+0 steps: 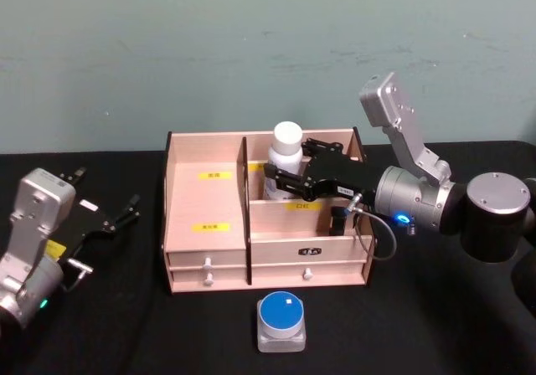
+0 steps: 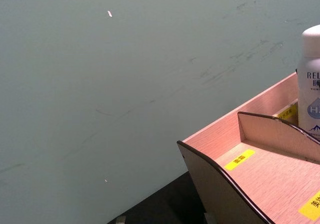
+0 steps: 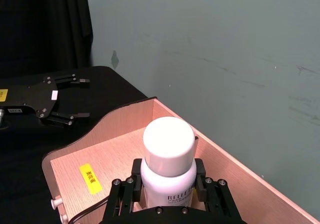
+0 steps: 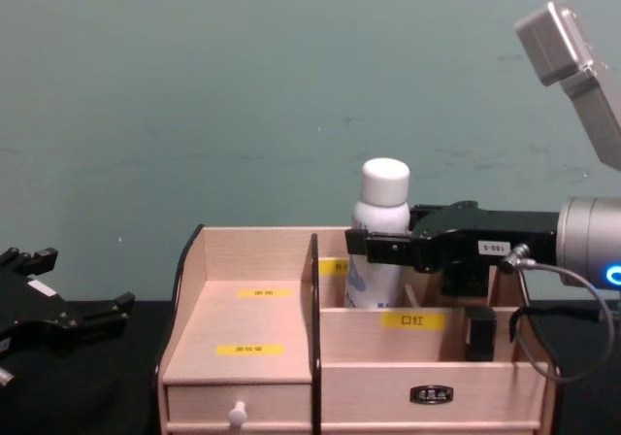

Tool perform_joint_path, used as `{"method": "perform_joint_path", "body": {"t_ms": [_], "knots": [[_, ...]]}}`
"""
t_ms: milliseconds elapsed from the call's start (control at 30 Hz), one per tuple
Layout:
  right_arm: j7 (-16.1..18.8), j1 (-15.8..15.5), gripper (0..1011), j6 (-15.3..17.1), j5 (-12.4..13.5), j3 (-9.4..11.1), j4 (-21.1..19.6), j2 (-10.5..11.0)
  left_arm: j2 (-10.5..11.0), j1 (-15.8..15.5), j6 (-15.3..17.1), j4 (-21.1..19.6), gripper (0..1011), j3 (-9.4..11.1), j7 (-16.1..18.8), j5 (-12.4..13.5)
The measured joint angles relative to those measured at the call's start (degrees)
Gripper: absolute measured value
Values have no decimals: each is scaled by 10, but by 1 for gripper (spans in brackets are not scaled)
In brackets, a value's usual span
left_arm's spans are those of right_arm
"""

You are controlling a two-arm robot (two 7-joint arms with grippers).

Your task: Pick up the facial cleanser and watermelon frost from the table and place them into the tiered storage box.

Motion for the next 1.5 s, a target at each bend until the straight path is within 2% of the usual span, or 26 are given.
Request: {"method": "perform_joint_path", "body": {"t_ms": [100,333,400,433,567,667,867,900,967,1067,1100,1200,1300,1500], "knots": [[0,0,632,0,0,0,0,0,0,0,0,0,1010,0,0,0],[0,0,847,0,1,0,-2,0,0,0,0,0,1010,0,0,0],[0,0,874,0,1,0,-2,0,0,0,0,0,1009,0,0,0],[0,0,928,-2,2,1,-2,0,0,0,0,0,1010,0,0,0],[1,-5,1002,-15,5,9,-12,4,0,0,0,0,1010,0,0,0],[0,-11,1000,-20,5,14,-29,10,0,0,0,0,1010,0,0,0],[9,-37,1000,-23,19,31,-123,46,0,0,0,0,1010,0,0,0],[18,-48,1000,-20,29,34,-154,59,0,0,0,0,1010,0,0,0],[27,-60,1000,-13,41,36,-185,74,0,0,0,0,1010,0,0,0],[55,-96,1000,8,75,39,-251,111,0,0,0,0,1010,0,0,0],[55,-96,1000,8,75,39,-251,111,0,0,0,0,1010,0,0,0],[82,-130,1000,15,106,39,-290,144,0,0,0,0,1010,0,0,0],[100,-156,1000,14,125,38,-304,166,0,0,0,0,1010,0,0,0],[123,-188,1000,5,144,30,-290,197,0,0,0,0,1010,0,0,0]]}}
